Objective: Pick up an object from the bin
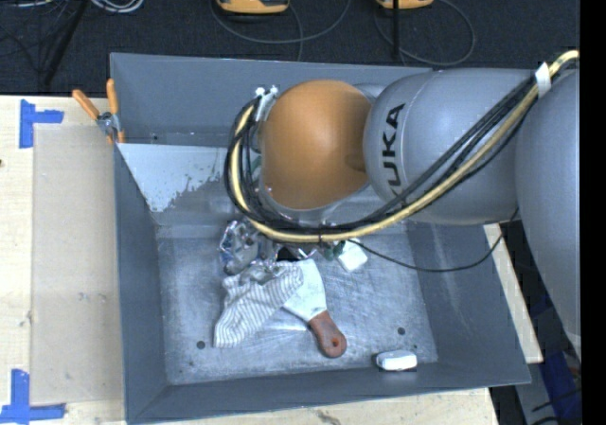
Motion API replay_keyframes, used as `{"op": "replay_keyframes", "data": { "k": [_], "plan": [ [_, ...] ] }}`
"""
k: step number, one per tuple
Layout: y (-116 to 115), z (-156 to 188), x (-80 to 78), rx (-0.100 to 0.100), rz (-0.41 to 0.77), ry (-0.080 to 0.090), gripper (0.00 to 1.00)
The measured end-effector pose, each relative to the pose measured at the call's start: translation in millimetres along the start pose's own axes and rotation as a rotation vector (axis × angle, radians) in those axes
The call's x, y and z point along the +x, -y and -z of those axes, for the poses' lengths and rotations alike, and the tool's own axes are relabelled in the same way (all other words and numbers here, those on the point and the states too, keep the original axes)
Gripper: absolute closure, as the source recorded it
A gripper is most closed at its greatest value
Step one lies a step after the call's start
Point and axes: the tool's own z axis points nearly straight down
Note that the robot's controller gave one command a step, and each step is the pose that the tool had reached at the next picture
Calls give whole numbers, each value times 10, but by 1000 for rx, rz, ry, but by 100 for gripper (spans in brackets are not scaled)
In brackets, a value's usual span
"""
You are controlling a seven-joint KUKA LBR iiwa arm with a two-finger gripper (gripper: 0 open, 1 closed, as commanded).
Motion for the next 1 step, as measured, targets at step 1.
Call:
{"op": "replay_keyframes", "data": {
  "k": [1],
  "plan": [
    [63, 643, 60, 5, 9, 11, 100]
  ]
}}
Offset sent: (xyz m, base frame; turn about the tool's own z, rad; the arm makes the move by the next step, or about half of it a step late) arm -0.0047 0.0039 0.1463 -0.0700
